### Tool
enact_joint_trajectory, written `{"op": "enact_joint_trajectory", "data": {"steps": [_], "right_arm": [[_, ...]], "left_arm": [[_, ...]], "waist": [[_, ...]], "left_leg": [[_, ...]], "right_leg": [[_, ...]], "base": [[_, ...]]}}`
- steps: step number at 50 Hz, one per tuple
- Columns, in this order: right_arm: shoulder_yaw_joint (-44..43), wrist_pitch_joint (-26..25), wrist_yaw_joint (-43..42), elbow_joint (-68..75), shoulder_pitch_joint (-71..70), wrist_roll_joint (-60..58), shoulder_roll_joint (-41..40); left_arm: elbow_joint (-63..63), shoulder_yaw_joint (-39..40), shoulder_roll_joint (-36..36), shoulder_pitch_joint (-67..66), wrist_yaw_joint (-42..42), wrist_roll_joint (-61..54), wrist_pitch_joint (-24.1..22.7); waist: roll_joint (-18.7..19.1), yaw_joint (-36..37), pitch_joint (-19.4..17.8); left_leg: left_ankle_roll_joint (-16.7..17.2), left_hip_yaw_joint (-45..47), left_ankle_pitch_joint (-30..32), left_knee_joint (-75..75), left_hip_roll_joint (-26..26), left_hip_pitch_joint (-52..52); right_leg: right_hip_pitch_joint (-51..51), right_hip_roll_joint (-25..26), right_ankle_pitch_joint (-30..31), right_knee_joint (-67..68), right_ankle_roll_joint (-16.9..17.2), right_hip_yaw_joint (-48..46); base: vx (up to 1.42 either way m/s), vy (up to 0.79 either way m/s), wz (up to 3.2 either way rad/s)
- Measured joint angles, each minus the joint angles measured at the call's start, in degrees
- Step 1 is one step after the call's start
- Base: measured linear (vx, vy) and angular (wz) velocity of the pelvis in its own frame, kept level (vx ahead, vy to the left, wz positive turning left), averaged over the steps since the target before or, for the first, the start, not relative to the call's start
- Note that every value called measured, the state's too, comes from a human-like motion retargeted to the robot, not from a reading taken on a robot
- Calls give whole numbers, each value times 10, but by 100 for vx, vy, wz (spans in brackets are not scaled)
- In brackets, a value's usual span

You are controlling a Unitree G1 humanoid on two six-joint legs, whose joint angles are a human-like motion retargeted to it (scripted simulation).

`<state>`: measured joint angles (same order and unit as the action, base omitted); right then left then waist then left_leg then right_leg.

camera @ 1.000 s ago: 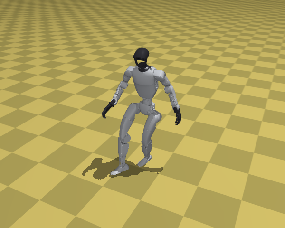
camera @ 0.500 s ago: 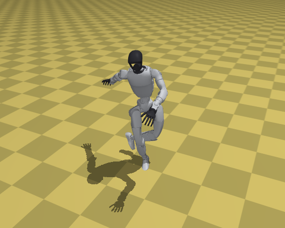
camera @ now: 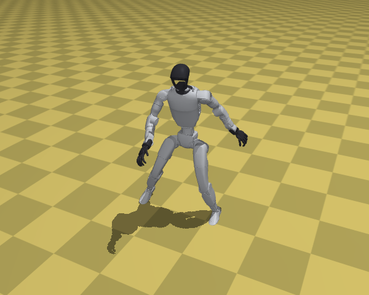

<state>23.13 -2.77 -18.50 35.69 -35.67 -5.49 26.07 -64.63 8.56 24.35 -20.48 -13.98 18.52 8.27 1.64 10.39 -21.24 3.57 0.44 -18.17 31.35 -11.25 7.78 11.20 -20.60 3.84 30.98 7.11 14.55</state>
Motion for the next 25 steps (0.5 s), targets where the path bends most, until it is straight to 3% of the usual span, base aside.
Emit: {"op": "enact_joint_trajectory", "data": {"steps": [2,5,10,13,15,18,20,22,25], "right_arm": [[5,-5,16,11,17,32,21],[27,-22,48,48,41,59,47],[85,-21,178,165,54,49,96],[94,-8,197,207,93,45,142],[54,-1,162,205,159,49,174],[-5,8,124,166,268,113,244],[-131,32,131,149,374,152,269],[-208,26,153,168,482,269,275],[-401,5,167,227,659,378,202]], "left_arm": [[-42,-21,8,28,9,-13,17],[-76,-59,27,90,43,-21,29],[-11,-77,90,202,142,4,0],[83,-151,183,277,149,10,-36],[139,-235,264,344,125,20,-56],[189,-388,350,489,42,-9,-52],[198,-465,355,597,6,-8,-71],[217,-515,322,687,-51,-100,-57],[248,-478,186,801,-65,-196,-61]], "waist": [[13,7,-8],[21,50,-16],[10,103,4],[2,37,20],[4,-38,12],[46,-164,44],[66,-254,38],[98,-330,73],[89,-388,109]], "left_leg": [[-27,16,-31,49,27,11],[-38,76,-65,105,59,29],[-56,177,-91,109,128,82],[-35,149,-64,69,197,105],[-14,87,-24,-19,257,44],[42,-14,90,-148,287,0],[113,-75,152,-215,305,-63],[114,-146,228,-284,323,-99],[114,-92,241,-238,357,-123]], "right_leg": [[67,-1,10,92,-20,-17],[181,27,-30,172,-28,-45],[292,71,-12,74,-35,-275],[275,124,1,-16,5,-400],[238,156,6,-21,74,-441],[188,296,79,-177,79,-430],[182,336,102,-146,79,-434],[138,358,153,-235,79,-391],[95,325,144,-240,79,-369]], "base": [[-10,114,-54],[-19,105,-135],[-33,95,-119],[-22,80,147],[2,79,289],[13,62,306],[40,60,351],[61,114,395],[76,94,394]]}}
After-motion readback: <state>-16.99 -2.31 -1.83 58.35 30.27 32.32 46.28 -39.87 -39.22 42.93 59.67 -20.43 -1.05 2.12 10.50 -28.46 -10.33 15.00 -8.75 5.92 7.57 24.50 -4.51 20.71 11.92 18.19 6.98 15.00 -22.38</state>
